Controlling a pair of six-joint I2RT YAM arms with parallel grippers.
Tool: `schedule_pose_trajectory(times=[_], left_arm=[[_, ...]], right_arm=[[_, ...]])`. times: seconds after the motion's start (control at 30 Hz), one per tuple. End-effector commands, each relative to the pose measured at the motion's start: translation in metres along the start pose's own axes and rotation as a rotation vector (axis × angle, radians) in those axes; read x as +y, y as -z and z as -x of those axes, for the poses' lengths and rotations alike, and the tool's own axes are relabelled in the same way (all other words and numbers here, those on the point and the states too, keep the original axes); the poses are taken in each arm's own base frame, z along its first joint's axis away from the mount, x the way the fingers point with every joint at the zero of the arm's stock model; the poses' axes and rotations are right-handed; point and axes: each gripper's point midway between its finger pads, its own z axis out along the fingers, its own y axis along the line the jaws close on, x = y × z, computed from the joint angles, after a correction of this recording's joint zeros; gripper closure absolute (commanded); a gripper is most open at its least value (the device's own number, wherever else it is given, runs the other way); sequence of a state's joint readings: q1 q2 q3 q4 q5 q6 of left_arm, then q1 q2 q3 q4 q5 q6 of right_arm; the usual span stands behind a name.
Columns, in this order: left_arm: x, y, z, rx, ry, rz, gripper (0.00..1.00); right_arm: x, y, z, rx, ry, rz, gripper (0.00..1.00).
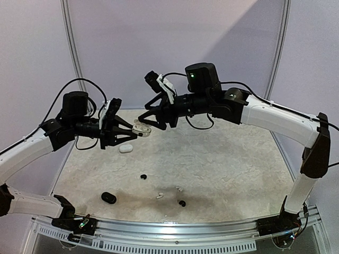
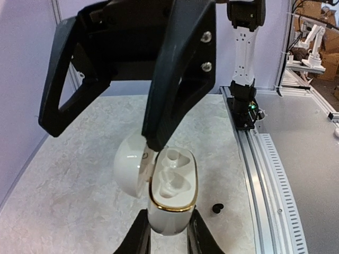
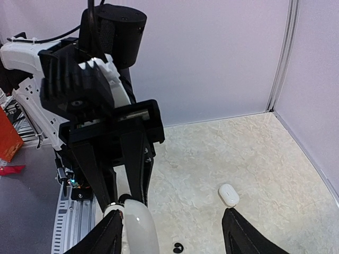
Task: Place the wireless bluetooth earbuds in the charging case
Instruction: Open the charging case, then adjust the right earbud at the center of the board.
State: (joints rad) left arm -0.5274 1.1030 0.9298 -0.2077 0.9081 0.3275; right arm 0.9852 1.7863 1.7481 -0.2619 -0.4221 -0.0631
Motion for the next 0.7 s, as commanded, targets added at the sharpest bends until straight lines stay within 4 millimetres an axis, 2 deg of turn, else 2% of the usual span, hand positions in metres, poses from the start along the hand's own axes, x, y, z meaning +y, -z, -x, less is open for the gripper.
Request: schedule_pose_trajectory(times=[0.0,0.1,0.17,0.27,0.33,0.4,0.47,0.67], left_arm=[[0.006,-0.005,-0.006,-0.014,0.098,0.002,1.00],[0.012,-0.006,-0.008,-0.025,0.135,0.030,1.00],[0.015,-0.006,-0.011,-0.024,0.153,0.055,1.00],[0.021,-0.004,-0.015,-0.022,0.162,0.100,1.00],[0.025,-0.004,-0.019,-0.021,0.169,0.127,1.00],[0.028,-0.002,-0.024,-0.014,0.186,0.158,1.00],[0.033,-0.001,-0.023,-0.034,0.168,0.194,1.00],[0.035,0.003,-0.029,-0.045,0.170,0.243,1.00]], right_arm=[[-0.002,-0.001,0.013,-0.034,-0.015,0.017,0.34],[-0.005,0.001,0.021,-0.049,-0.026,-0.001,0.33],[-0.017,0.007,0.030,-0.069,-0.056,-0.073,0.33],[-0.049,0.030,0.038,-0.093,-0.176,-0.252,0.33],[-0.076,0.048,0.025,-0.076,-0.285,-0.409,0.33],[-0.097,0.068,0.000,-0.033,-0.405,-0.584,0.35],[-0.105,0.080,-0.033,0.036,-0.496,-0.689,0.37],[-0.099,0.097,-0.135,0.238,-0.765,-0.841,0.46]])
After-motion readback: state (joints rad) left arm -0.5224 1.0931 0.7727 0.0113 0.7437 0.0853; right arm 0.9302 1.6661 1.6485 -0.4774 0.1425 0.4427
